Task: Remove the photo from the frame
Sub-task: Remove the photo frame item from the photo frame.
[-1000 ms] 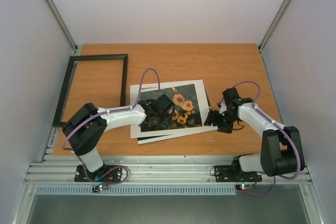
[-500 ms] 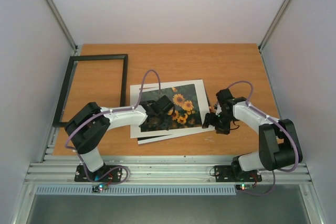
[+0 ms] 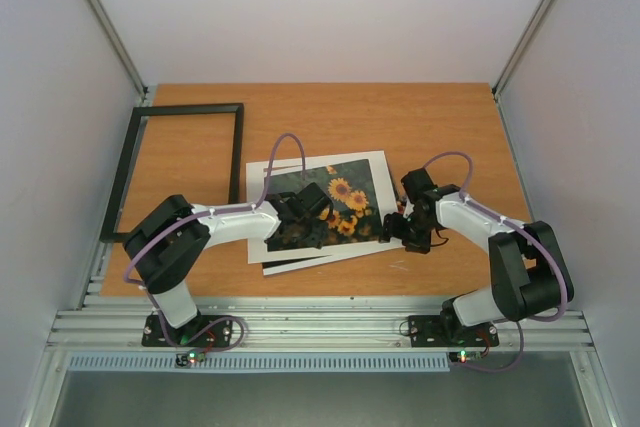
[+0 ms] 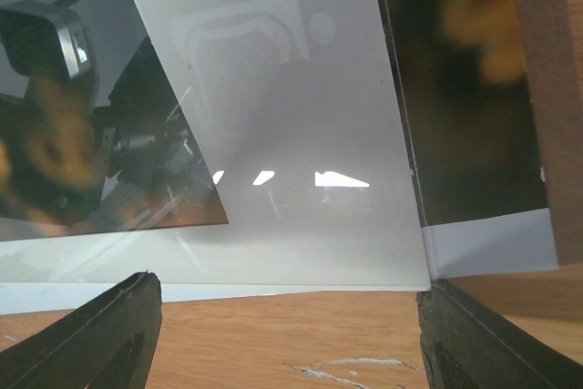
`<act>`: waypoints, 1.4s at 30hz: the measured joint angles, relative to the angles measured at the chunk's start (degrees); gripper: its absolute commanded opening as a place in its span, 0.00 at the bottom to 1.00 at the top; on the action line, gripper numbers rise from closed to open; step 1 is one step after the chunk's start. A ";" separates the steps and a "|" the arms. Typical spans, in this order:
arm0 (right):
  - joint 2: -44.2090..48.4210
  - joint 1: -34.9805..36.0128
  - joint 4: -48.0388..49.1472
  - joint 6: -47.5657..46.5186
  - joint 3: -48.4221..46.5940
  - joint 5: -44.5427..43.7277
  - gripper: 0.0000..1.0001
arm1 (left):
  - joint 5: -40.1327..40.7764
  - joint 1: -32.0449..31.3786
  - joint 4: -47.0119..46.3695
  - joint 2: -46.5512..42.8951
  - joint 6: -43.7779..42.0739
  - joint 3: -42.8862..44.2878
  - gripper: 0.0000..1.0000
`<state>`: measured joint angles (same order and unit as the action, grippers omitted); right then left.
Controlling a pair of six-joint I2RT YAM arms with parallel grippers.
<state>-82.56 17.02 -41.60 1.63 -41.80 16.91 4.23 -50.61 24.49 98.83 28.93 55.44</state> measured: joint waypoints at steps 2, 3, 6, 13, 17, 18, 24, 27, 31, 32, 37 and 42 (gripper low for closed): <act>0.02 0.24 0.20 0.33 0.00 -0.09 0.77 | 0.00 0.00 -0.07 0.00 0.00 -0.02 0.69; 0.09 0.26 0.31 0.50 0.00 -0.20 0.77 | 0.02 0.00 -0.11 0.00 0.00 -0.07 0.69; 1.09 0.26 0.61 0.94 0.00 -0.55 0.77 | 0.04 0.00 -0.17 0.00 0.00 -0.07 0.69; 4.59 0.26 2.34 0.92 0.00 -0.59 0.76 | 0.46 0.00 -0.39 0.00 -0.02 -0.20 0.69; 5.11 0.26 3.17 0.85 0.00 -0.59 0.76 | 0.70 0.00 -0.48 -0.13 -0.20 -0.37 0.70; 5.22 0.26 3.34 0.83 0.02 -0.55 0.76 | 0.70 0.00 -0.61 -0.24 -0.28 -0.52 0.70; 6.45 0.33 5.03 0.83 0.22 1.36 0.76 | 0.17 -0.66 -2.56 -3.26 -1.44 -3.50 0.74; 7.91 0.33 5.97 0.98 0.22 2.56 0.76 | 0.07 -1.79 -4.59 -6.67 -2.54 -5.44 0.81; 9.14 0.33 7.08 1.38 0.28 3.74 0.76 | 0.59 -4.02 -8.68 -10.14 -3.78 -7.13 0.88; 9.33 0.31 7.37 1.55 0.28 4.00 0.76 | 0.96 -4.98 -9.84 -10.60 -4.13 -7.26 0.88; 9.79 0.31 8.37 2.54 0.35 5.27 0.76 | 3.28 -8.94 -14.49 -10.27 -7.02 -7.19 0.94; 10.36 0.31 9.60 3.54 0.39 6.49 0.77 | 6.38 -11.47 -18.51 -7.39 -10.16 -6.62 0.99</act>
<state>-72.20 17.32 -32.01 5.17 -41.41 23.40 10.61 -62.08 5.98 91.44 18.76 48.82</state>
